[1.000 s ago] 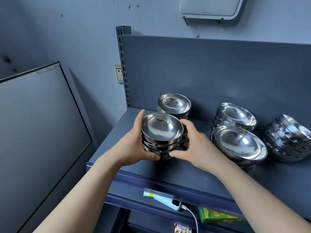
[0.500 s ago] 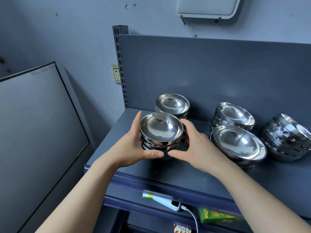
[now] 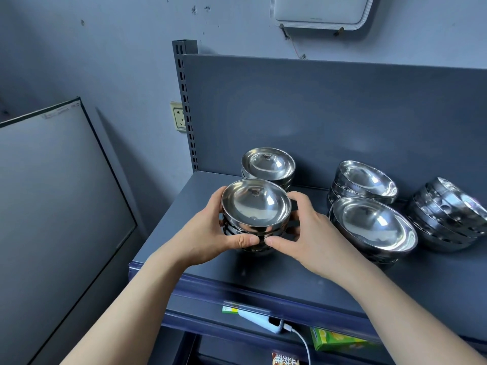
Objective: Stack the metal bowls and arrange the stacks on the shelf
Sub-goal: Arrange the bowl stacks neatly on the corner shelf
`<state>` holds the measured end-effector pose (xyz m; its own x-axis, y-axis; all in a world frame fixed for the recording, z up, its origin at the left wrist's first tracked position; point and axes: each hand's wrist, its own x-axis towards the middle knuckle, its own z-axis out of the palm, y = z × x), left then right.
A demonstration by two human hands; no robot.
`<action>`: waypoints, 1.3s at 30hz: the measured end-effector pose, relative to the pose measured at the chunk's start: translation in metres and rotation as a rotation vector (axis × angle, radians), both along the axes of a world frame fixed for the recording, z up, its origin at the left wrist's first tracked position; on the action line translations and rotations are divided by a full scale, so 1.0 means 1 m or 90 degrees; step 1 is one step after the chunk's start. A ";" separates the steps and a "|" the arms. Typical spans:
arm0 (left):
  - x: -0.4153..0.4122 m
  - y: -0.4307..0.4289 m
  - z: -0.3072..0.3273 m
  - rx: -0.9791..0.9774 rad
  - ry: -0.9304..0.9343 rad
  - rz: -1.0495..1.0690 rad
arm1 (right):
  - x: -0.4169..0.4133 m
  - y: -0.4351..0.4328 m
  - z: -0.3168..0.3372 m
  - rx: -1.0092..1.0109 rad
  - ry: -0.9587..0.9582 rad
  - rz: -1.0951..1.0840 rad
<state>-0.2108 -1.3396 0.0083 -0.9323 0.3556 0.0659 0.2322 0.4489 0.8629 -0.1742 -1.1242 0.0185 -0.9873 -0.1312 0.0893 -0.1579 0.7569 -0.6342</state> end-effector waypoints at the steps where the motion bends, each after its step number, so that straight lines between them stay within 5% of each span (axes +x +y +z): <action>1: 0.000 0.000 0.000 -0.004 0.001 0.003 | 0.001 -0.001 0.002 0.010 0.002 0.002; 8: 0.006 -0.005 0.019 -0.103 0.036 0.029 | 0.012 -0.003 0.024 0.125 0.031 0.010; 17: -0.010 0.065 0.084 -0.238 0.319 0.032 | 0.017 0.068 0.094 0.278 0.069 -0.126; 24: -0.052 0.171 0.098 -0.360 0.270 -0.099 | -0.008 0.152 0.097 0.290 -0.091 -0.225; 33: -0.100 0.231 0.067 -0.392 0.072 -0.123 | -0.065 0.198 0.075 0.258 -0.179 -0.099; 39: -0.102 0.234 0.061 -0.331 0.090 -0.084 | -0.083 0.211 0.064 0.233 -0.167 -0.045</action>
<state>-0.3130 -1.1053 0.0689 -0.8723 0.4880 -0.0292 0.4126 0.7669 0.4916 -0.2572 -0.9134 0.0823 -0.9782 -0.0386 -0.2042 0.0325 0.9421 -0.3338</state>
